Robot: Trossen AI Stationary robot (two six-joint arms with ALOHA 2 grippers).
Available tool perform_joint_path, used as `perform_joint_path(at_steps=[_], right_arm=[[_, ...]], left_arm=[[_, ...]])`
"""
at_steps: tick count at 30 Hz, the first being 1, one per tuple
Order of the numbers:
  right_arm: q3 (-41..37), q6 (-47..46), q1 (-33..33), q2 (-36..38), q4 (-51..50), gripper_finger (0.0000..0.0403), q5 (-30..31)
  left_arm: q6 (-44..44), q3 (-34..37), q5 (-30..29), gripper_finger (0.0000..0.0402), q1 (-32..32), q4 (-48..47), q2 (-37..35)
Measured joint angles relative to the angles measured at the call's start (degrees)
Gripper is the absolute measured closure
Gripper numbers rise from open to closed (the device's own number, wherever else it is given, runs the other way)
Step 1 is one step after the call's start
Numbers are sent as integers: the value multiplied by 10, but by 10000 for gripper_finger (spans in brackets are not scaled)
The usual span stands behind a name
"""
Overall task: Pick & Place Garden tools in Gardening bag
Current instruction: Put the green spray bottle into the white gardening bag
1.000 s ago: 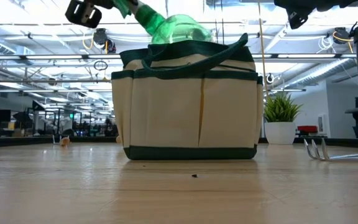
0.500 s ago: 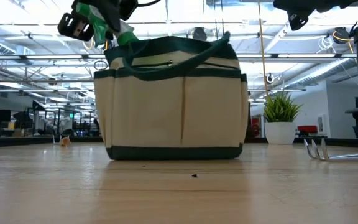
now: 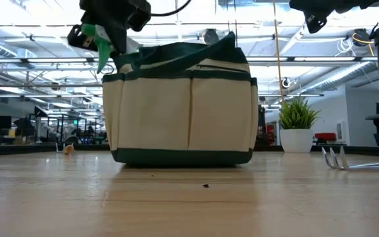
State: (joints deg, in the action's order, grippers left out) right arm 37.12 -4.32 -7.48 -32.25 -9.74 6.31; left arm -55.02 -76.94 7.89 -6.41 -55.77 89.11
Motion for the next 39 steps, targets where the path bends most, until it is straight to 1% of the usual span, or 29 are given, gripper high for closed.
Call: perform_joint_path(at_steps=[2, 7, 9, 14, 20, 26, 31, 39], right_arm=[[0, -8, 0, 0, 0, 403, 0], [0, -14, 0, 0, 0, 403, -1], [0, -23, 0, 0, 0, 403, -1], [0, -28, 0, 0, 0, 403, -3], [0, -28, 0, 0, 0, 403, -4], [0, -27, 0, 0, 0, 403, -4], [0, -28, 0, 0, 0, 403, -4], [0, -28, 0, 0, 0, 403, -5]], left_arm=[[27, -35, -5, 349, 0, -37, 24], [108, -149, -25, 349, 2, -163, 99], [133, -189, -30, 349, 2, -195, 123], [162, -245, -32, 349, 2, -247, 160], [160, -249, -8, 349, 3, -285, 164], [156, -249, -5, 349, 3, -302, 162], [180, -249, -6, 349, 4, -298, 167], [185, -246, -20, 349, 5, -283, 167]])
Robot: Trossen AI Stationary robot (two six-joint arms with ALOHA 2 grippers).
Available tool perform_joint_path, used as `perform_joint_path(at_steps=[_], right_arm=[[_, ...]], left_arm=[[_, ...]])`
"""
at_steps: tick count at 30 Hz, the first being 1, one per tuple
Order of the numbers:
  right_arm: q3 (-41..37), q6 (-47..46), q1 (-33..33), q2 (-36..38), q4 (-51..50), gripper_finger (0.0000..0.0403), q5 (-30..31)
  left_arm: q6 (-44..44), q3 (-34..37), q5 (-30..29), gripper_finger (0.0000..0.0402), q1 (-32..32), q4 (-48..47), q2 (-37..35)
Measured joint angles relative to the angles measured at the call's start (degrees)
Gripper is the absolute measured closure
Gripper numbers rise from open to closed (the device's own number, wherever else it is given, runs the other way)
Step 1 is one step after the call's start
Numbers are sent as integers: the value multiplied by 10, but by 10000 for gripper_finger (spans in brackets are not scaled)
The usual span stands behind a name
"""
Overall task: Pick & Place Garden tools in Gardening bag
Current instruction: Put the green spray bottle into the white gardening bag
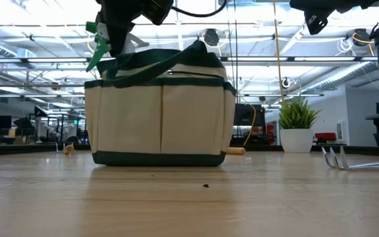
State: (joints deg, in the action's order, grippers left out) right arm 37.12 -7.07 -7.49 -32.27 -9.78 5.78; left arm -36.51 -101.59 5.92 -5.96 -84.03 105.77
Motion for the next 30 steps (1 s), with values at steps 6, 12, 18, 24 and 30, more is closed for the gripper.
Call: perform_joint_path(at_steps=[6, 12, 18, 24, 30], right_arm=[[0, 0, 0, 0, 0, 403, 0], [0, 0, 0, 0, 0, 403, 0], [0, 0, 0, 0, 0, 403, -1], [0, 0, 0, 0, 0, 403, -1], [0, 0, 0, 0, 0, 403, -1]], left_arm=[[-2, 18, 0, 349, 0, 18, -1], [-11, 44, 13, 349, 0, 43, -2], [-14, 45, -1, 349, -1, 45, -2], [-15, 47, -26, 317, 0, 49, 3], [-17, 47, -28, 306, -1, 46, 0]])
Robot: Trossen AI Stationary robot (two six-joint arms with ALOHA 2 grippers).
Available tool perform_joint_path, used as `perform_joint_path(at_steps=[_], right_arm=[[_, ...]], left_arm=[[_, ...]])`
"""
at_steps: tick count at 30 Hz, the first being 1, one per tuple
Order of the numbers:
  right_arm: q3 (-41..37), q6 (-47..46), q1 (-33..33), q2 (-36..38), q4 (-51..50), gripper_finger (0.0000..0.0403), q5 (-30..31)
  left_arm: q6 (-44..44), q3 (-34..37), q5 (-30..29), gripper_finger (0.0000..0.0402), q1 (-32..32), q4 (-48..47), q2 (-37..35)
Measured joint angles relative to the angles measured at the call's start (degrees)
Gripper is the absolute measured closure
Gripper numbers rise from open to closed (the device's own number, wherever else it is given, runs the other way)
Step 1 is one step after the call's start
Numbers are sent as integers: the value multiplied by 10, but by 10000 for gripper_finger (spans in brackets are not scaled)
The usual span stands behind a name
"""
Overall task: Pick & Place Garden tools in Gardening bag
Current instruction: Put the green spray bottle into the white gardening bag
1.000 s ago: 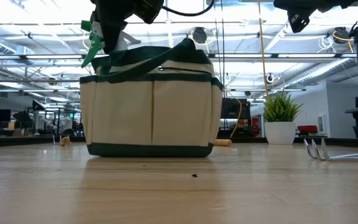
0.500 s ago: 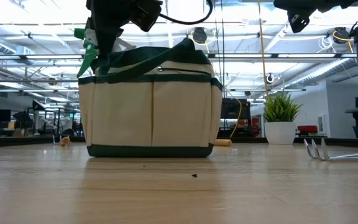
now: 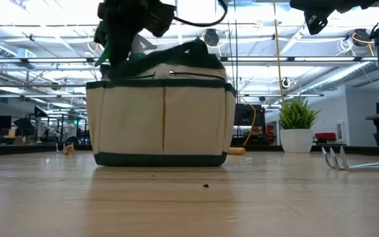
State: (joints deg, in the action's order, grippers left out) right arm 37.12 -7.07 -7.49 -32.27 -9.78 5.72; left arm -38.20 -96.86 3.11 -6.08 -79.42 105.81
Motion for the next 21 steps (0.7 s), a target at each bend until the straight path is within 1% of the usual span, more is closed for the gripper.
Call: perform_joint_path(at_steps=[9, 21], right_arm=[[0, 0, 0, 0, 1, 403, 0], [0, -15, 0, 0, -1, 403, 0]], left_arm=[[1, -1, 2, 303, -1, -5, -11], [-26, -1, -18, 302, 1, -5, -79]])
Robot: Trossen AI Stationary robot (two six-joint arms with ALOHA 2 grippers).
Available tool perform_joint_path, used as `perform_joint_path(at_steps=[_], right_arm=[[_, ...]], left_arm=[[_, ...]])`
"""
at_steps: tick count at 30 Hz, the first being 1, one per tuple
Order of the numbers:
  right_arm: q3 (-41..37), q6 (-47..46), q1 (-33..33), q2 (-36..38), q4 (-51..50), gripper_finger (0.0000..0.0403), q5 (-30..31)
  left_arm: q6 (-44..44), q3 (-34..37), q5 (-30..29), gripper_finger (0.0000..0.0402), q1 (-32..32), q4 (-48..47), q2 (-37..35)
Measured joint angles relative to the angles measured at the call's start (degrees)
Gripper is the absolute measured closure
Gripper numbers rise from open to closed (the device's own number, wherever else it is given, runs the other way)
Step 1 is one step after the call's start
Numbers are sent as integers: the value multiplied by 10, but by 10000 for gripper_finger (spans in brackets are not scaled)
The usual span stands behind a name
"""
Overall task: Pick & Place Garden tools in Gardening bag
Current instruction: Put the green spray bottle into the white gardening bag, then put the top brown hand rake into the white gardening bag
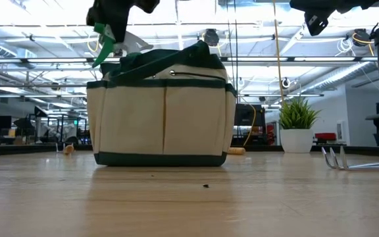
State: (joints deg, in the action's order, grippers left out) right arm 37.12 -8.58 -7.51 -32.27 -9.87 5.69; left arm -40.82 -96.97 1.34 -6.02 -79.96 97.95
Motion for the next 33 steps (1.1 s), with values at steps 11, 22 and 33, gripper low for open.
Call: perform_joint_path(at_steps=[11, 22, 33], right_arm=[[0, 0, 0, 0, 2, 403, 0], [0, 0, 0, 0, 2, 403, 1], [0, 0, 0, 0, 1, 403, 2]], left_arm=[[-17, 0, -4, 302, 0, 2, -48], [-36, 0, -44, 302, 0, -9, -100], [-108, -1, -180, 312, 3, -97, -139]])
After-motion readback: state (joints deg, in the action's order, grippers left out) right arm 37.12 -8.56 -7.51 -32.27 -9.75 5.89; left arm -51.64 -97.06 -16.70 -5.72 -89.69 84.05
